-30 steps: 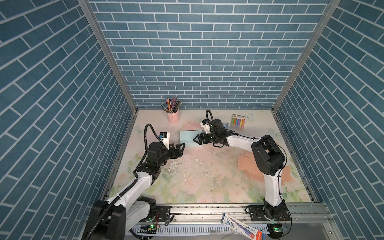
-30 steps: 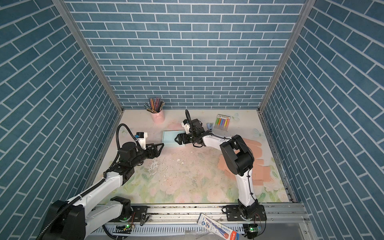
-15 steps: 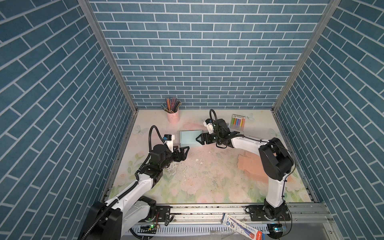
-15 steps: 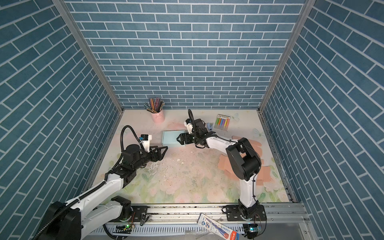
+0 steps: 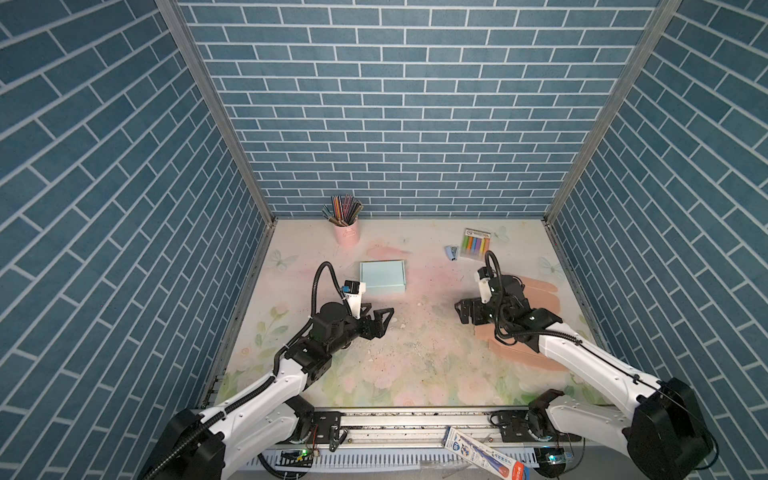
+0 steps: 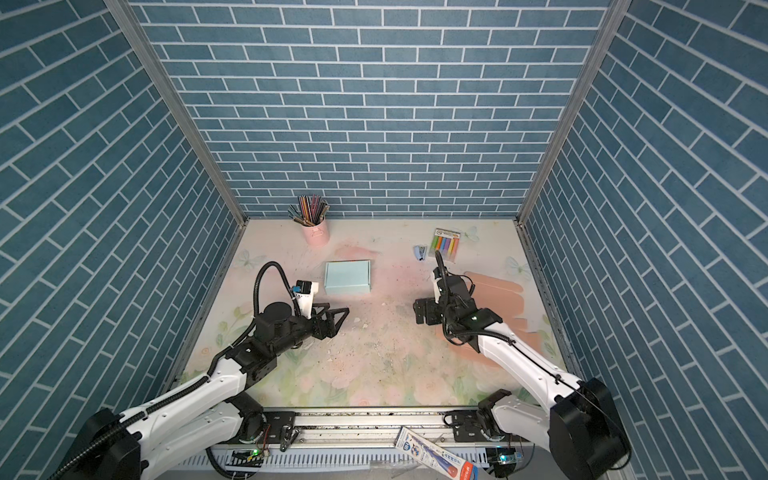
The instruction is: Fold the paper box
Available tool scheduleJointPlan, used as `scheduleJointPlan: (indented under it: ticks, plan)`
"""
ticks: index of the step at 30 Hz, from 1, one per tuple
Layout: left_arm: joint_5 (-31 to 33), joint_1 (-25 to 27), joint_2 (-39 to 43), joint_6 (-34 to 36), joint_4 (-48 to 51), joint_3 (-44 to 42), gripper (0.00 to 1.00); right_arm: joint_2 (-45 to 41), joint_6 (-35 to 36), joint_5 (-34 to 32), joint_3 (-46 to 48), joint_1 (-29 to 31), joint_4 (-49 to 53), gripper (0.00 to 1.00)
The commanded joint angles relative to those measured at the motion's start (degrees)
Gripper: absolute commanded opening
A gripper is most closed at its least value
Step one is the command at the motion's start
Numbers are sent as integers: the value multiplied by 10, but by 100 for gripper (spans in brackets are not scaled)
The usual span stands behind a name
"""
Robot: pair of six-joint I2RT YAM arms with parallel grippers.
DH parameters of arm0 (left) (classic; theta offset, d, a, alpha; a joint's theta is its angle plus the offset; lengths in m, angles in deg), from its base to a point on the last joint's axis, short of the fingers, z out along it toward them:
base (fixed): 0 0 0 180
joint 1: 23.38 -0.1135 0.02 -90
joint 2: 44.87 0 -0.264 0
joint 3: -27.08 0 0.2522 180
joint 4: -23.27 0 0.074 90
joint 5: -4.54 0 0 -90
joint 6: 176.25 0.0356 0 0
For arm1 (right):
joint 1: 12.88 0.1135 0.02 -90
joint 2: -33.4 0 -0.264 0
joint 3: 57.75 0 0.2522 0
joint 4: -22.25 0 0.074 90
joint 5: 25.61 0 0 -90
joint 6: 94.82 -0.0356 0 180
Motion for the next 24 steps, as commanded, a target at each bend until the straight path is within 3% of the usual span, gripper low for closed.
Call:
scheduleJointPlan:
  ticks: [1,13,24]
  plan:
    - [24,24,-7,-7,-12,8,88,-13,-46,10,29,-36,-12,98]
    - [58,45,15,-13,-1,5,88,100,-74,120,71,-57,-116,96]
    - [68,41,-27,-7,-6,21,88,151,-101,127,89,-5,-164,94]
